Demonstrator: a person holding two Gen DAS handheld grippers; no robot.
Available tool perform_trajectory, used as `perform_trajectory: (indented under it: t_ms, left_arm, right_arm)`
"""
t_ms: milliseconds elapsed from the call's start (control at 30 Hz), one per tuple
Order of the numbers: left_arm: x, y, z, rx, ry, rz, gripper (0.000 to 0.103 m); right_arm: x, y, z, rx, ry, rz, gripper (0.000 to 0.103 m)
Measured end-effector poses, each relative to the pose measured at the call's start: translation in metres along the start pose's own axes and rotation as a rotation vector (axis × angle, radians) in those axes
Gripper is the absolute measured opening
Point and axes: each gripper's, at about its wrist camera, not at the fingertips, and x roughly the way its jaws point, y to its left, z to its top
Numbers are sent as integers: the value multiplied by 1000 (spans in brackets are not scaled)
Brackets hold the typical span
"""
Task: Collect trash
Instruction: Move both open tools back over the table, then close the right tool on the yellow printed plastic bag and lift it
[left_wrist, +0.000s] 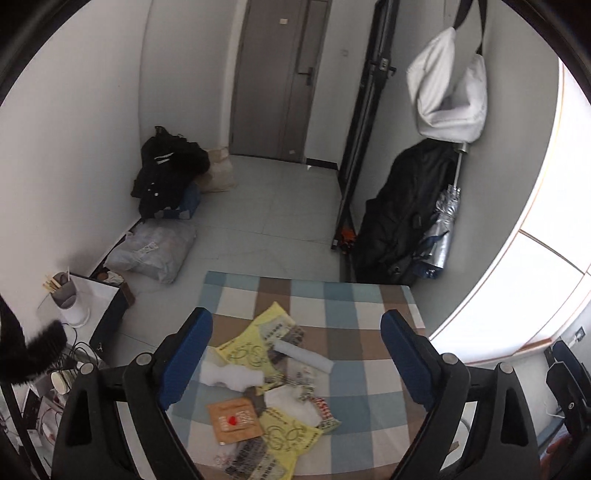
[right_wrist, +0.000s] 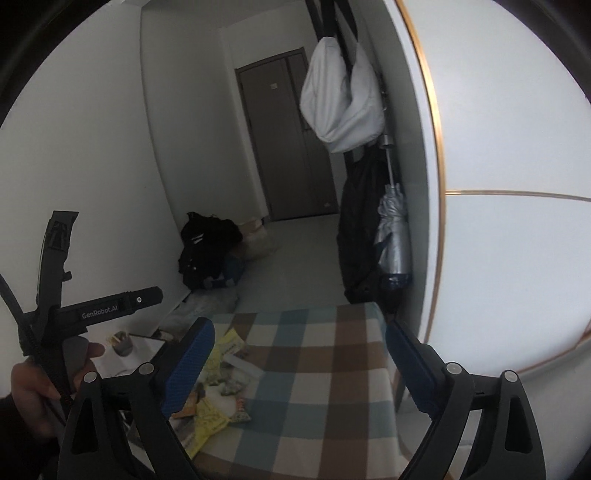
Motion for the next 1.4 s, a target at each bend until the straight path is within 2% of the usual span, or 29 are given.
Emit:
perform_trajectory:
  t_ms: [200,333,533,833,1200,1367,1400]
  left_arm:
    - [2,45,-9,-40,-27,62,93]
    - [2,74,-19,-53,-25,78,93]
    - [8,94,-33,-22,-35,127,93]
    - [19,130,-45,-84,18,92,93]
    - [26,144,-46,-163,84,48,93]
    - [28,141,-48,-150,94,60,93]
    - [30,142,-49,-151,101,60,93]
  right_arm:
    - [35,51,-12,-38,41,91,95]
    - [52,77,-25,-49,76,126,95]
    - [75,104,-50,-99,134,148,95]
    - [106,116,-89,-162,255,151,94]
    - [142,116,-139,-126,488,177,93]
    - [164,109,-161,-46,617,197,75]
    - [168,107,-163,-29,627,191,75]
